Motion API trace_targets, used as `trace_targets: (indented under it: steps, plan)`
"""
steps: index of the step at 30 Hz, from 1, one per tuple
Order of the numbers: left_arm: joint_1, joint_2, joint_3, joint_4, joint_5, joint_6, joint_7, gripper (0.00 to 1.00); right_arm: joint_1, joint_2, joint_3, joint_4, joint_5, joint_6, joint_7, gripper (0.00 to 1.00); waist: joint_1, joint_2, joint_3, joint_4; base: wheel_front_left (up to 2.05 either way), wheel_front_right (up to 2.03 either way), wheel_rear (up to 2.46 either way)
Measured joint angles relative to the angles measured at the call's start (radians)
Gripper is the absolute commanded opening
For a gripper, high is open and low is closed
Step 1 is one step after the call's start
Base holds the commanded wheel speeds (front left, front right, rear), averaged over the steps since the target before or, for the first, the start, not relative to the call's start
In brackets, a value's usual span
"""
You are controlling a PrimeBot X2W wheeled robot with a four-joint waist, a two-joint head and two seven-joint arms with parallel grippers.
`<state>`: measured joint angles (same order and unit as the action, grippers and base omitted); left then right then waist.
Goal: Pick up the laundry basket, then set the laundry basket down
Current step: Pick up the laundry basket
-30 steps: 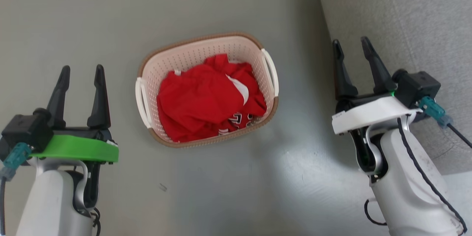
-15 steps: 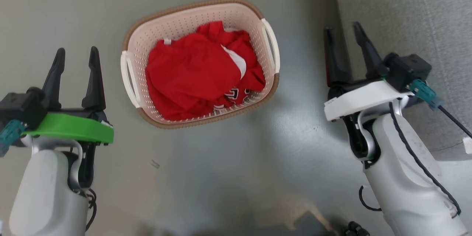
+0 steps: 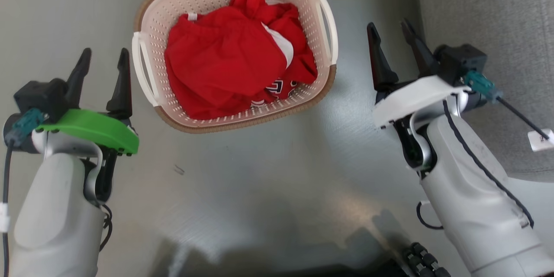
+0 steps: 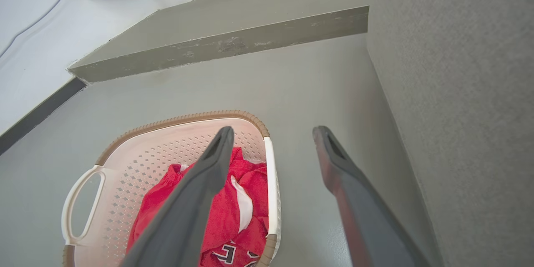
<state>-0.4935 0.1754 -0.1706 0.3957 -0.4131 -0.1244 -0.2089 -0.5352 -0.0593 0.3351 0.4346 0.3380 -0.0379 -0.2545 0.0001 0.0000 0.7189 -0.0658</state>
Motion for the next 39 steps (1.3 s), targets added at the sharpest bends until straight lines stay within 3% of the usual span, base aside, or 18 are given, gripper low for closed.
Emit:
trace_targets:
  steps: [12,23,39]
  plan:
    - [-0.128,0.002,-0.086,0.131,-0.068,0.000,0.056,1.00,-0.136,-0.002,0.044,0.172,0.048,0.003,0.000,1.00,0.0000,0.0000,0.087,0.005,0.00,0.00,0.00]
    - [-0.225,0.005,-0.133,0.228,-0.112,0.000,0.093,1.00,-0.260,-0.003,0.105,0.318,0.100,0.028,0.002,1.00,0.0000,0.0000,0.157,0.019,0.00,0.00,0.00]
    - [-0.355,0.004,-0.195,0.331,-0.171,0.000,0.129,1.00,-0.402,-0.005,0.156,0.444,0.150,0.038,0.011,1.00,0.0000,0.0000,0.246,0.051,0.00,0.00,0.00]
